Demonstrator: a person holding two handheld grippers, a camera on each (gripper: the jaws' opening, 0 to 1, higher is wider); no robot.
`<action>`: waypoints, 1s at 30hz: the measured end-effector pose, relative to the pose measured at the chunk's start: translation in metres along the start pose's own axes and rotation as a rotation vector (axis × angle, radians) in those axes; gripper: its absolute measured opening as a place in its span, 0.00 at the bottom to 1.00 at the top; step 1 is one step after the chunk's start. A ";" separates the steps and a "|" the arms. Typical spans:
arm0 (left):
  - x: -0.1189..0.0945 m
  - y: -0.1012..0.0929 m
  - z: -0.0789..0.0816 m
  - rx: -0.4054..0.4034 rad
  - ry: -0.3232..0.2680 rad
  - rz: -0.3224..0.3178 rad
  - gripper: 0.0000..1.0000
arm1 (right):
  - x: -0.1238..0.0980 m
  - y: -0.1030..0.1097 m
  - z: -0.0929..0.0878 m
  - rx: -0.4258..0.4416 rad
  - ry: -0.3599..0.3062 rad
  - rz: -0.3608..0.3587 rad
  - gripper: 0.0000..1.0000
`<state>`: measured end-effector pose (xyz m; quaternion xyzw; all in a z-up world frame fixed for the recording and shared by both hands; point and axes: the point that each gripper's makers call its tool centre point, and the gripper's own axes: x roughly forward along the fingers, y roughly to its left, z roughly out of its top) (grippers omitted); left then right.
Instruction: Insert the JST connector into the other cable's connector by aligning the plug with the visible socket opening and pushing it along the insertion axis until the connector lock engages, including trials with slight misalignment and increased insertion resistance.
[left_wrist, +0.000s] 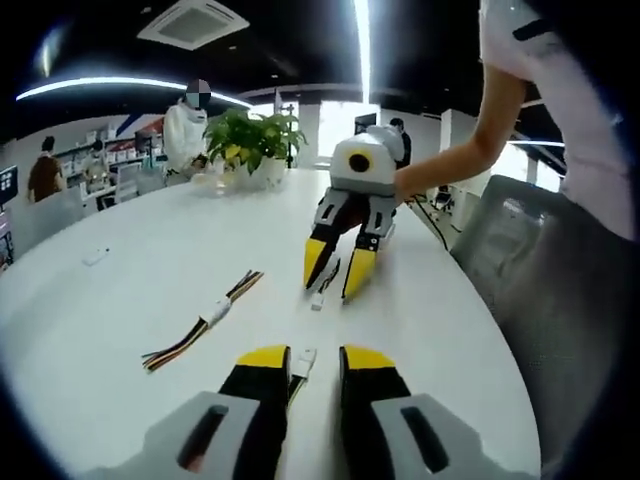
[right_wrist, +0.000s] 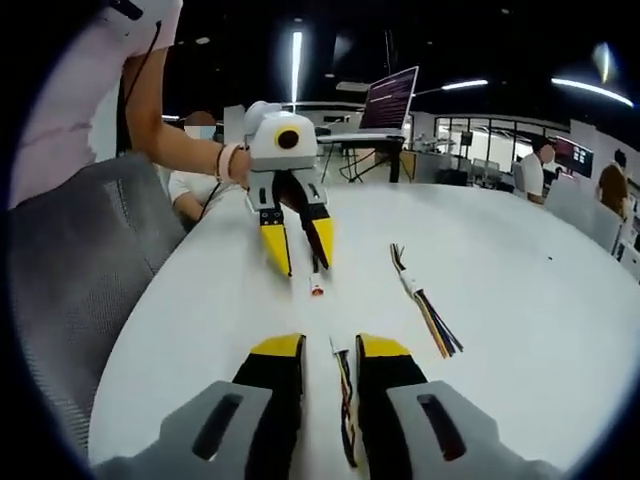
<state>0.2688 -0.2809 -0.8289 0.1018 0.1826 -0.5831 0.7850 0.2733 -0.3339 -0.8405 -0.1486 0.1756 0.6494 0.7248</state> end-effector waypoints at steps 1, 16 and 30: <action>0.000 0.000 -0.001 0.000 0.002 -0.001 0.14 | 0.001 0.000 -0.001 -0.001 0.002 0.001 0.16; 0.003 0.007 -0.012 0.024 -0.005 0.017 0.10 | 0.004 0.001 -0.004 -0.001 -0.017 -0.016 0.11; 0.004 0.004 -0.013 0.023 -0.053 0.027 0.05 | 0.004 -0.002 -0.003 -0.004 -0.036 -0.053 0.05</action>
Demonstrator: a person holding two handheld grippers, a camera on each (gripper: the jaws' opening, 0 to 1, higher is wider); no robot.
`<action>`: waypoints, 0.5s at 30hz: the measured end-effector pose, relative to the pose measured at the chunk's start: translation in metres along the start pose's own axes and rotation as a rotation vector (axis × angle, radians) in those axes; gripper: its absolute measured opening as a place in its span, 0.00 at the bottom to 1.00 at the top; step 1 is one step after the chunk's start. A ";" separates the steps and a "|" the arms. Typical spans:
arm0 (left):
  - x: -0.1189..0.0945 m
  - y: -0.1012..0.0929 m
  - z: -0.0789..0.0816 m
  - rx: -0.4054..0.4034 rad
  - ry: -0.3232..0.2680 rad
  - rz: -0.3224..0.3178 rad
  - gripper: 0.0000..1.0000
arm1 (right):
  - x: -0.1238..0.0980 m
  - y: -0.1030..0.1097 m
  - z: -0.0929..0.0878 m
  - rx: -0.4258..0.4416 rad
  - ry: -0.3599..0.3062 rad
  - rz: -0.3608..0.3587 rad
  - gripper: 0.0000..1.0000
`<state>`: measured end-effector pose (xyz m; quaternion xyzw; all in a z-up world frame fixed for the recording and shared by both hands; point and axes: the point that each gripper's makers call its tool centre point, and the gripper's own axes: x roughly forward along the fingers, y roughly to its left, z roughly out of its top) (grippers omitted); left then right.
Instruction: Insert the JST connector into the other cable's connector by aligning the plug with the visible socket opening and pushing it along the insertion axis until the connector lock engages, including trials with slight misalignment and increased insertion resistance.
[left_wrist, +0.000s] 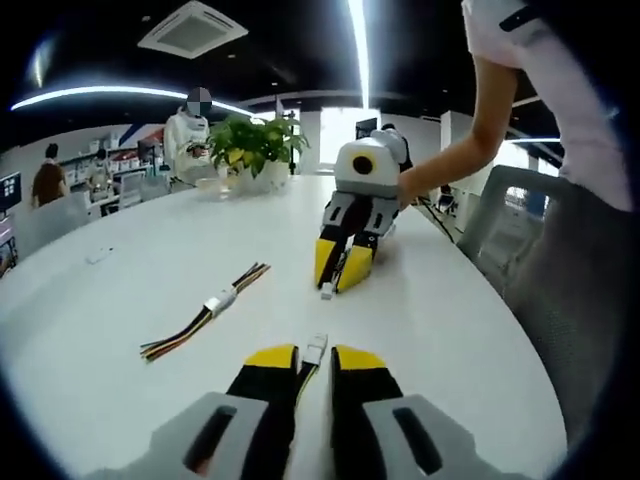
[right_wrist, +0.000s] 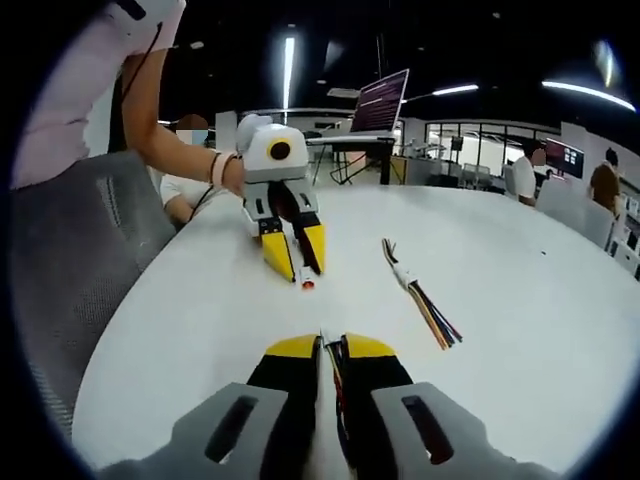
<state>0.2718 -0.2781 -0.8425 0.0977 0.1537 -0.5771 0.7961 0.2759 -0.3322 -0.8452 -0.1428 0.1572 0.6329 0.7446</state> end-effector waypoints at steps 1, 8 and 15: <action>0.000 0.001 0.001 0.002 -0.005 0.004 0.04 | 0.000 0.000 0.000 0.000 0.000 -0.002 0.04; 0.000 0.004 0.001 -0.035 -0.034 0.010 0.01 | 0.000 0.000 0.000 0.011 -0.009 -0.001 0.04; 0.000 0.005 0.002 -0.055 -0.035 0.004 0.00 | 0.000 -0.001 -0.001 0.022 0.000 0.004 0.03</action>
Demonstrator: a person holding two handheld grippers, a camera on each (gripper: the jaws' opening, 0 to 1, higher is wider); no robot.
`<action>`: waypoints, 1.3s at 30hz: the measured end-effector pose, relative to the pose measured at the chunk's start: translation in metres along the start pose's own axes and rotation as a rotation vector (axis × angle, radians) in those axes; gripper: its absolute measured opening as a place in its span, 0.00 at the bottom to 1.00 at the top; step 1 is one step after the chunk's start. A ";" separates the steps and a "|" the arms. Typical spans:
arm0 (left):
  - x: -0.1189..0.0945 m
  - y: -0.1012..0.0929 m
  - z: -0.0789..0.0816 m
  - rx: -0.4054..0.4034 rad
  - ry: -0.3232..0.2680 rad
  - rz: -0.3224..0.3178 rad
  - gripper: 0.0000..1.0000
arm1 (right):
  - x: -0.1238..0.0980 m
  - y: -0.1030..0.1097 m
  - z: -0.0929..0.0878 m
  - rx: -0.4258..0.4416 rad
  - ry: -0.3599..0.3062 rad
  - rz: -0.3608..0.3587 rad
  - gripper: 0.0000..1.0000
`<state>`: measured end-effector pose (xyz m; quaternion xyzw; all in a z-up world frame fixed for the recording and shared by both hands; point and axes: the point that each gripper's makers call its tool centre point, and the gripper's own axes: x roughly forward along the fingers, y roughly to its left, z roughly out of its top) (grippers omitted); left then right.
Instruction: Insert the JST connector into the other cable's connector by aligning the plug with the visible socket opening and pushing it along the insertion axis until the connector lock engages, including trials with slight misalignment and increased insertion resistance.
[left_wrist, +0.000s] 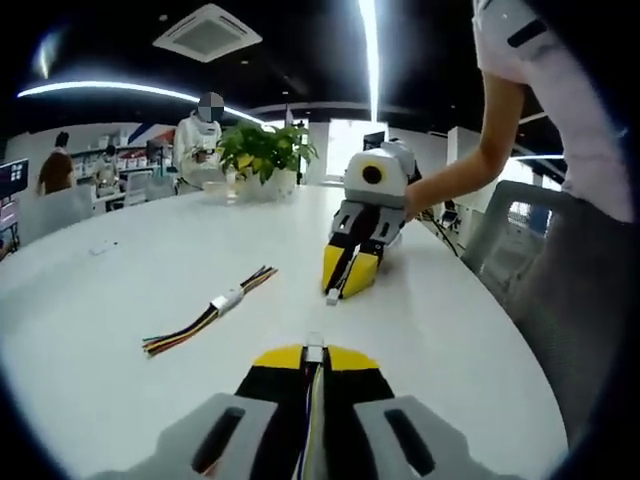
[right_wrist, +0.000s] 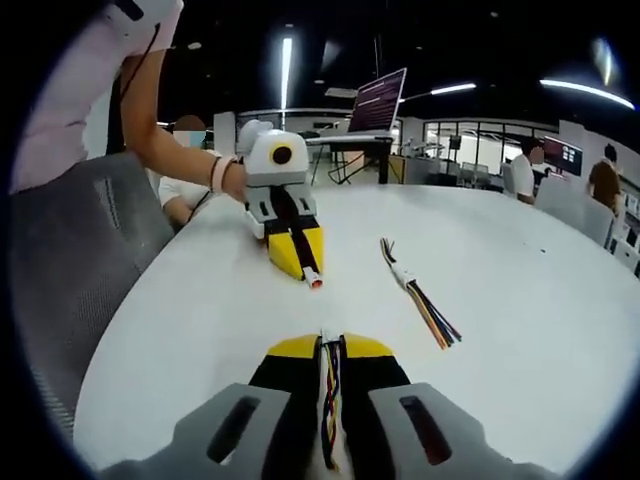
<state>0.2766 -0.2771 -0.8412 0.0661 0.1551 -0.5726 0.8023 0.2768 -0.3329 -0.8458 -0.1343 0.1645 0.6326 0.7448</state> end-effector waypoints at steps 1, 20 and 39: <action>-0.001 0.000 0.000 -0.044 -0.008 -0.004 0.00 | 0.000 0.000 0.000 0.018 -0.003 0.004 0.03; -0.004 -0.013 0.002 0.017 0.063 -0.048 0.00 | 0.007 0.014 0.008 0.018 0.012 0.065 0.03; 0.002 -0.025 0.033 0.149 0.093 -0.109 0.00 | 0.008 0.020 0.027 0.008 -0.004 0.093 0.03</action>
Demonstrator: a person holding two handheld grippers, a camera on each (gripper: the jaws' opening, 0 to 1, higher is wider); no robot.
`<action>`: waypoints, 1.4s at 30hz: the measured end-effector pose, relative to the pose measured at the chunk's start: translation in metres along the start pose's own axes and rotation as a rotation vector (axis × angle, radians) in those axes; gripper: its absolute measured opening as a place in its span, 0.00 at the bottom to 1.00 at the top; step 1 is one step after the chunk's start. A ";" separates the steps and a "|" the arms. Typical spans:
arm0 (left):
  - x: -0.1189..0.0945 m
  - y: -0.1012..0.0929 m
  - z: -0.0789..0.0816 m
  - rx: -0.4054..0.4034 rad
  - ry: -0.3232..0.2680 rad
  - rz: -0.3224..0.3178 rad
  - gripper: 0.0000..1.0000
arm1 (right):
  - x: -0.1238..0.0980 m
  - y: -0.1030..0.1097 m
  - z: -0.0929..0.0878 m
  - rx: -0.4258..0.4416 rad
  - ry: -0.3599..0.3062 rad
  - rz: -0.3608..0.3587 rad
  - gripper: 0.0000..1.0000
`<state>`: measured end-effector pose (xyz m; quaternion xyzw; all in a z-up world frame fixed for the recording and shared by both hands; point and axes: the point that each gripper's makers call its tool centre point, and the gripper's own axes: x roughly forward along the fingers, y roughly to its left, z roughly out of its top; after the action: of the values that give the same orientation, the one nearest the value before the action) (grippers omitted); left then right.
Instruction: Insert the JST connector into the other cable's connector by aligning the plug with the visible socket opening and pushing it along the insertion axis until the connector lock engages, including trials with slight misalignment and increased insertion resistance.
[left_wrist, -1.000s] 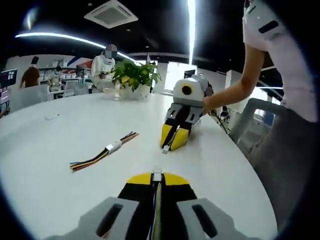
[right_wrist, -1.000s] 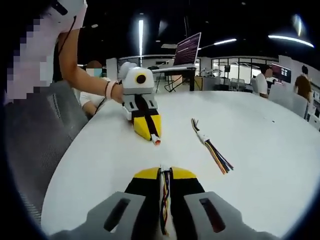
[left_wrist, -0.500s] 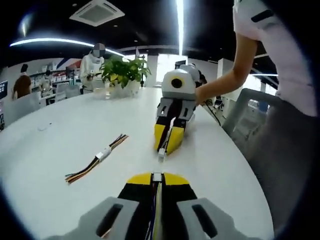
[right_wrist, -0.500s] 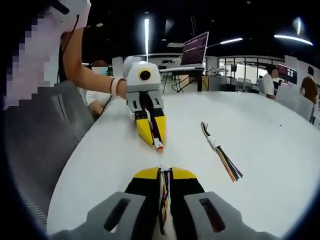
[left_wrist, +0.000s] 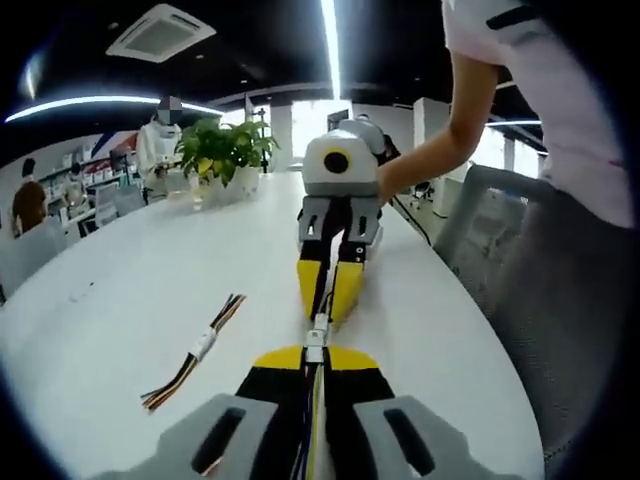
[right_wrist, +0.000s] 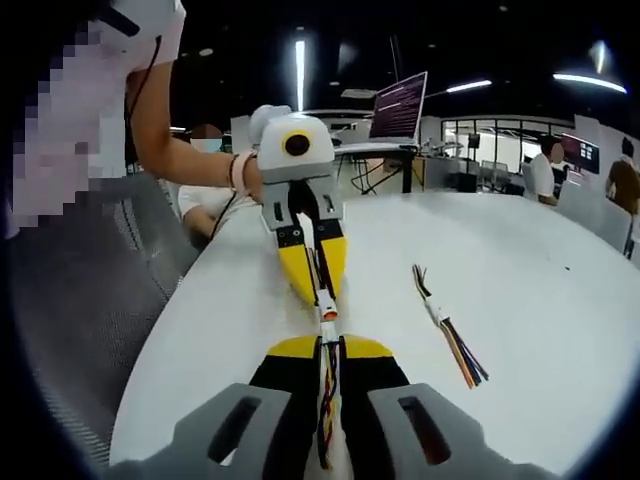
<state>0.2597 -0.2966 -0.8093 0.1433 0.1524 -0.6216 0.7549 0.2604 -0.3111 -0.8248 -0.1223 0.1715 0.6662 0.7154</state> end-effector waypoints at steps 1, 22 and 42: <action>0.000 0.000 0.001 -0.001 -0.003 -0.001 0.00 | 0.000 0.000 0.001 0.001 0.000 -0.001 0.03; 0.002 -0.006 0.002 0.044 0.027 -0.025 0.00 | -0.002 0.003 0.006 0.017 0.002 0.015 0.03; 0.008 -0.006 0.005 0.066 0.045 -0.031 0.00 | -0.001 0.001 0.005 -0.042 0.030 0.030 0.02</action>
<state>0.2556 -0.3072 -0.8086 0.1795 0.1509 -0.6346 0.7364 0.2599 -0.3101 -0.8198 -0.1447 0.1698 0.6783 0.7001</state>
